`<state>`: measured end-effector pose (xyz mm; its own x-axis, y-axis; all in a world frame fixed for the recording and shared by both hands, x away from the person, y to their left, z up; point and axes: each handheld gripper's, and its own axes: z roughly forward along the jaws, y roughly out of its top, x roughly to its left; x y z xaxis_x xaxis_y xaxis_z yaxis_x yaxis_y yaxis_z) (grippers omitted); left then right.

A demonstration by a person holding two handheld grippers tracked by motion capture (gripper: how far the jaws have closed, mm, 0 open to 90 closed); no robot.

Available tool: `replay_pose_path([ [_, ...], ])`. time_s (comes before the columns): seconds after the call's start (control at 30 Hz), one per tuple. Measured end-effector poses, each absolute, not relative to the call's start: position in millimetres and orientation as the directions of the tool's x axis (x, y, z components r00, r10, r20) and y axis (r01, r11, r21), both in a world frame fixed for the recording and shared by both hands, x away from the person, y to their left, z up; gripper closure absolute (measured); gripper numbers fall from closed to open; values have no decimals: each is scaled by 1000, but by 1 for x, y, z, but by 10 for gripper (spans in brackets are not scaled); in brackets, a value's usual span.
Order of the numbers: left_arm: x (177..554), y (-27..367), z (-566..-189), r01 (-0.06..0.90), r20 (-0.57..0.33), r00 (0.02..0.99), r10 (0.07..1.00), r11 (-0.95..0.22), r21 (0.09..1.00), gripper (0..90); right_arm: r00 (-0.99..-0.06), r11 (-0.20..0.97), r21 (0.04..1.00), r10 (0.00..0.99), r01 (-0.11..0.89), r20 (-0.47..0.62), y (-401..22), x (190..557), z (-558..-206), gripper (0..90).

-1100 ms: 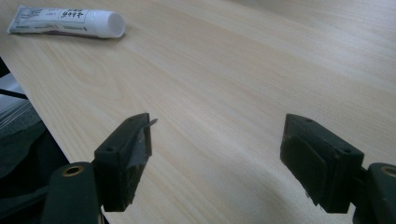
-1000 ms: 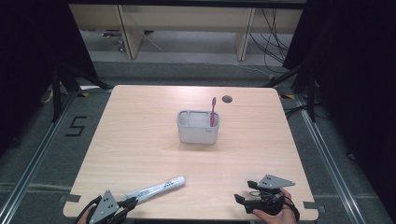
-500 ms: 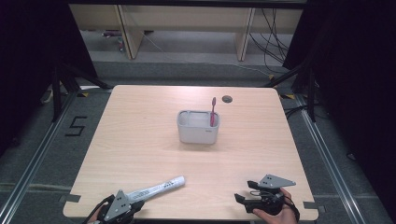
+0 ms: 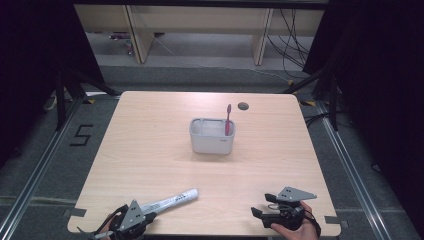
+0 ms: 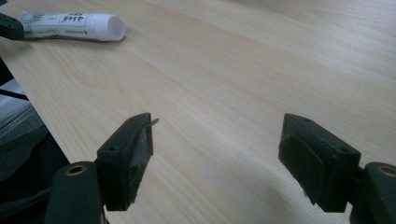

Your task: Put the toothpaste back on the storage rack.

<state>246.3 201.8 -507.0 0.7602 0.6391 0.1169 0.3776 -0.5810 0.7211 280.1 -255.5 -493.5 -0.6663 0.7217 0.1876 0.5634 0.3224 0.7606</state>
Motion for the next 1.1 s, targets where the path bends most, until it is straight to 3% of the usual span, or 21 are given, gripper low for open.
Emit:
replay_pose_path([
  [1.1, 290, 198, -507, 391, 153, 727, 670, -586, 710, 896, -661, 321, 757, 726, 569, 188, -258, 281, -493, 271],
])
